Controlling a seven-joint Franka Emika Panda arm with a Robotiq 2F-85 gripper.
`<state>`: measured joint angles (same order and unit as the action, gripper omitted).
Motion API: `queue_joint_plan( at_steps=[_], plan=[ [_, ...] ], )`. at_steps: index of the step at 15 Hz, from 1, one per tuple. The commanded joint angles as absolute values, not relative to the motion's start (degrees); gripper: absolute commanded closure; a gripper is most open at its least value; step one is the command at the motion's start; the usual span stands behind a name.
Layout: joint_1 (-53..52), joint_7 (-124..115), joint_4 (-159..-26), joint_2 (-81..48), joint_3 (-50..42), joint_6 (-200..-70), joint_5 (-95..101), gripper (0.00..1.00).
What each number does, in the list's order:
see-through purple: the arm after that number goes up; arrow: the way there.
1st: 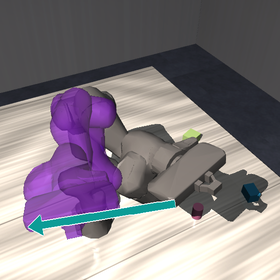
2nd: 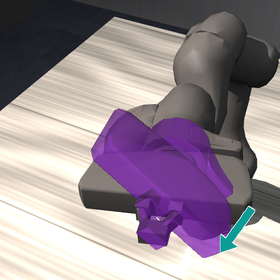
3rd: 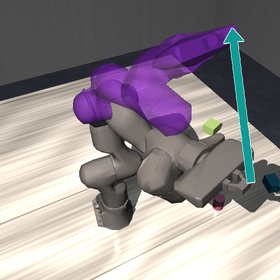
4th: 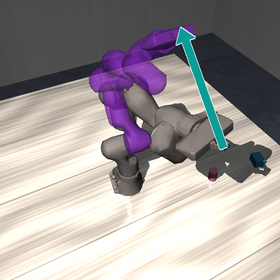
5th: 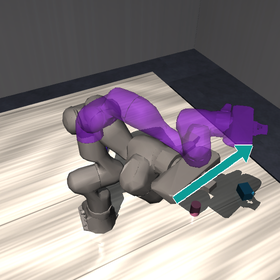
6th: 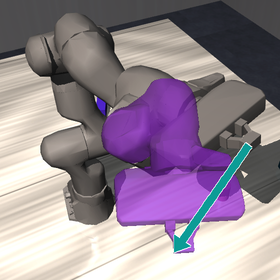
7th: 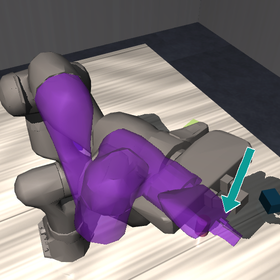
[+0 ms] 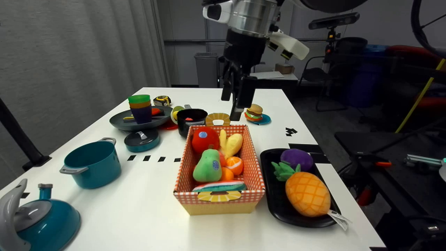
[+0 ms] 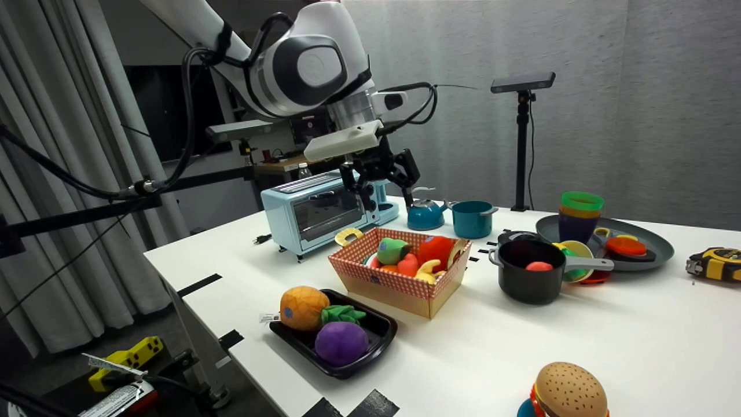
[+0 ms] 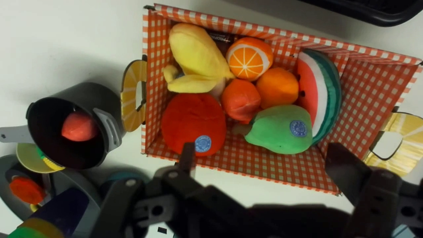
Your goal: Remove the orange plush toy from the box and put it on the tray
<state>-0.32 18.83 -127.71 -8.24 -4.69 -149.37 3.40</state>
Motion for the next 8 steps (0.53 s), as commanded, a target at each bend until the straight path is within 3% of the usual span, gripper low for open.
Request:
queue_joint_plan(
  at_steps=[1, 8],
  plan=[
    [1.11, 18.20, -126.76, -9.12, -3.22, -149.16, 3.95, 0.00],
    [1.18, 17.22, -124.59, -11.42, -3.29, -149.16, 4.19, 0.00]
  ],
)
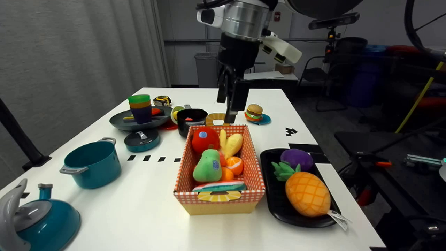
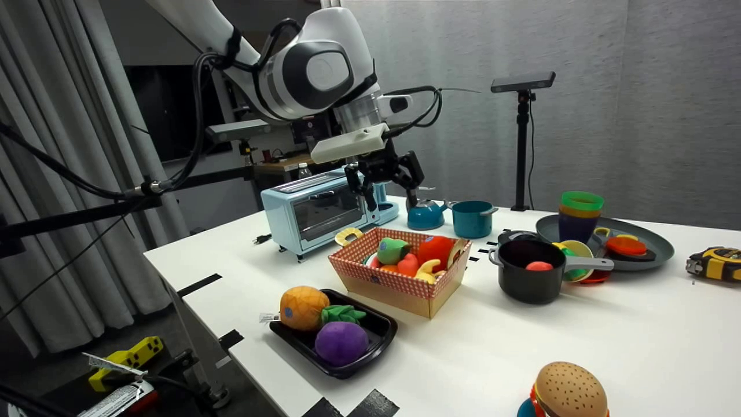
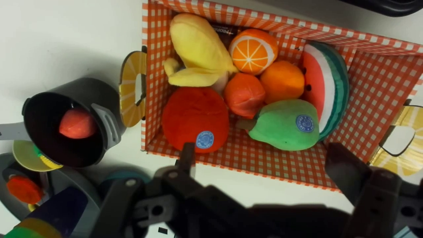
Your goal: Remove the orange plush toy from the box and put it on the tray
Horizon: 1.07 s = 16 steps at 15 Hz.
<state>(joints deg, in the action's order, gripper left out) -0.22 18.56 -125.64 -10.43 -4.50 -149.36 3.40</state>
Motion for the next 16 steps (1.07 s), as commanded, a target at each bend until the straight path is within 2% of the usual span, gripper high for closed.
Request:
queue_joint_plan(
  at_steps=[1, 16],
  plan=[
    [1.48, 17.17, -123.80, -12.58, -3.57, -149.64, 4.27, 0.00],
    [2.22, 7.70, -111.05, -27.98, -4.64, -149.27, 5.35, 0.00]
  ],
)
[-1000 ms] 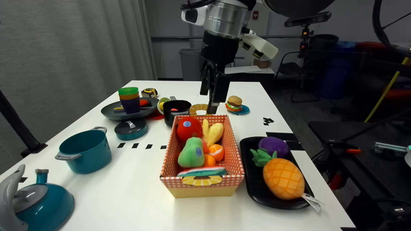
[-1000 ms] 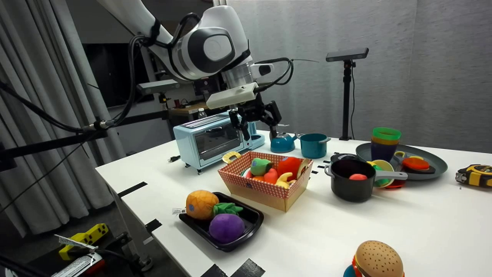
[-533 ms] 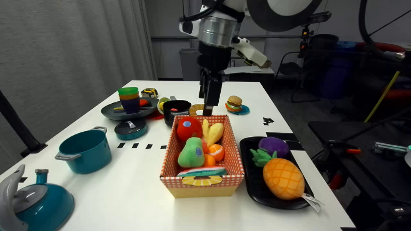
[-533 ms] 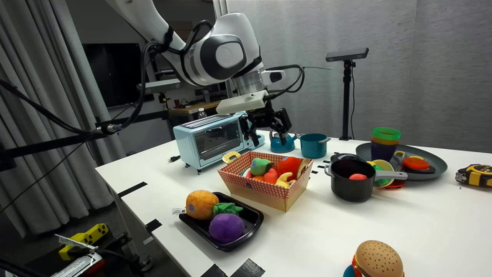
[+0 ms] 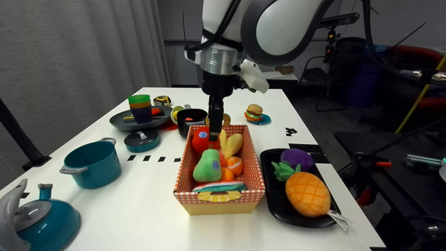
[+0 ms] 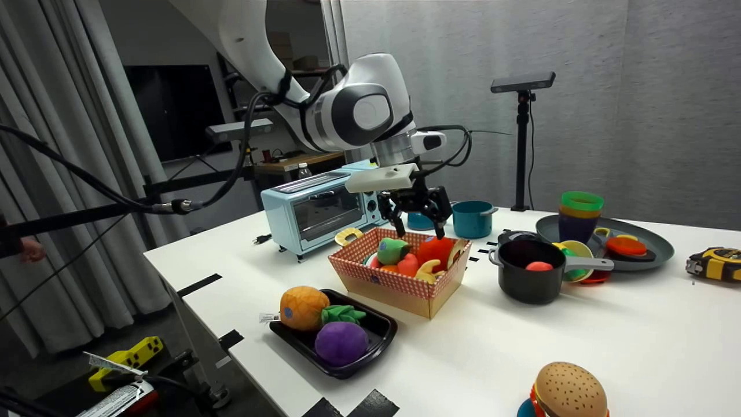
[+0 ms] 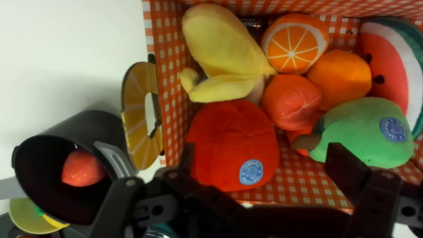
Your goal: Remove the orange plush toy from the box and put it on the tray
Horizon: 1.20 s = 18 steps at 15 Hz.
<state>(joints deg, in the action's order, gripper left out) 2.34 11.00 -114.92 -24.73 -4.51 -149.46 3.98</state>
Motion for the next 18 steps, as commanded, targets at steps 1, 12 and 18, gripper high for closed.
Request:
queue_joint_plan(
  at_steps=[1, 12, 18],
  plan=[
    [2.12, 6.89, -110.49, -28.55, -4.75, -149.25, 5.53, 0.00],
    [0.85, 0.71, -107.21, -31.33, -6.25, -149.02, 8.19, 0.00],
    [0.93, 0.67, -106.58, -31.66, -6.36, -148.32, 9.83, 0.00]
  ],
)
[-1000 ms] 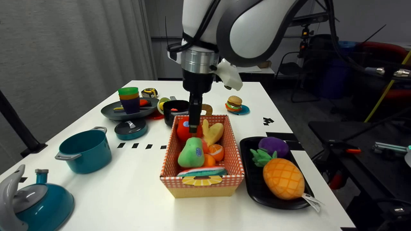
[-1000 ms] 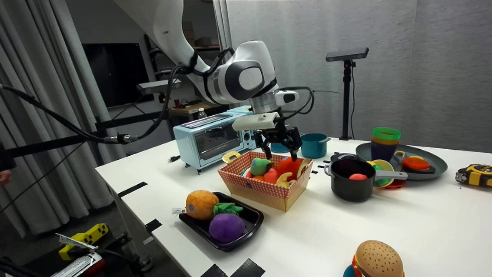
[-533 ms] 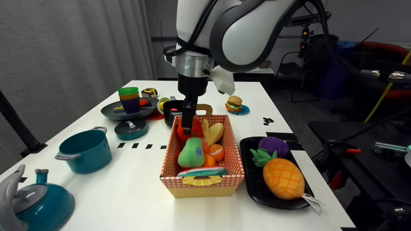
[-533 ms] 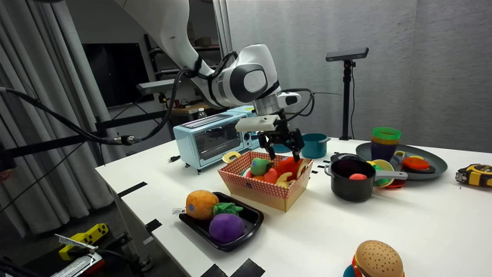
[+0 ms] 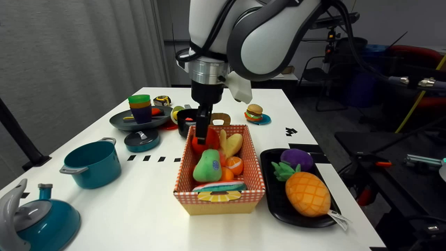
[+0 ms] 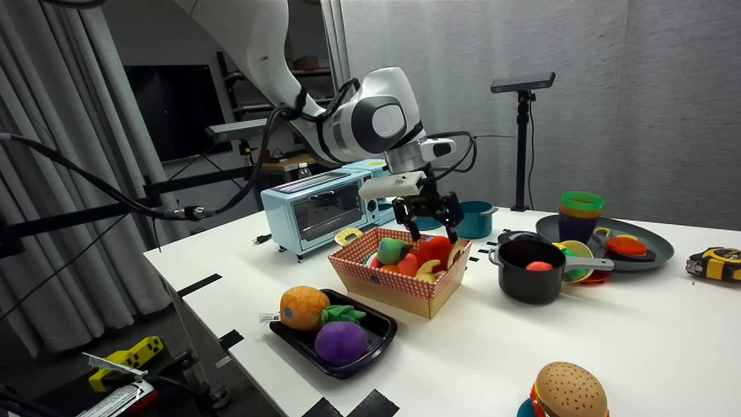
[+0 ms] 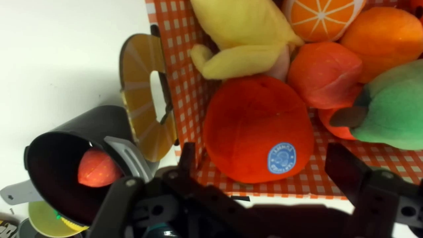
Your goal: Remove the orange plush toy from the box and put it on the tray
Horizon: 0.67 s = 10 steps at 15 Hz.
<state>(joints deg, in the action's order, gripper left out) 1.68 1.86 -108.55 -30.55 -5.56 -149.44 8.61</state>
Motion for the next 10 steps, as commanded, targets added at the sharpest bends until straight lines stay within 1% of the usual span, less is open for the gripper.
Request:
queue_joint_plan(
  at_steps=[1, 2, 3, 4, 6, 7, 10],
  plan=[
    [0.98, 0.67, -106.47, -31.73, -6.26, -148.13, 9.70, 0.00],
    [1.03, 0.69, -106.45, -31.73, -6.20, -147.98, 9.59, 0.00],
    [1.07, 0.72, -106.38, -31.70, -6.14, -147.65, 9.46, 0.08],
    [1.10, 0.70, -106.36, -31.69, -6.08, -147.48, 9.36, 0.26],
    [1.16, 0.64, -106.37, -31.66, -5.97, -147.28, 9.14, 0.42],
    [1.17, 0.61, -106.36, -31.66, -5.95, -147.22, 9.10, 0.51],
    [1.12, 0.25, -106.37, -31.69, -5.98, -147.42, 9.01, 0.73]
  ],
)
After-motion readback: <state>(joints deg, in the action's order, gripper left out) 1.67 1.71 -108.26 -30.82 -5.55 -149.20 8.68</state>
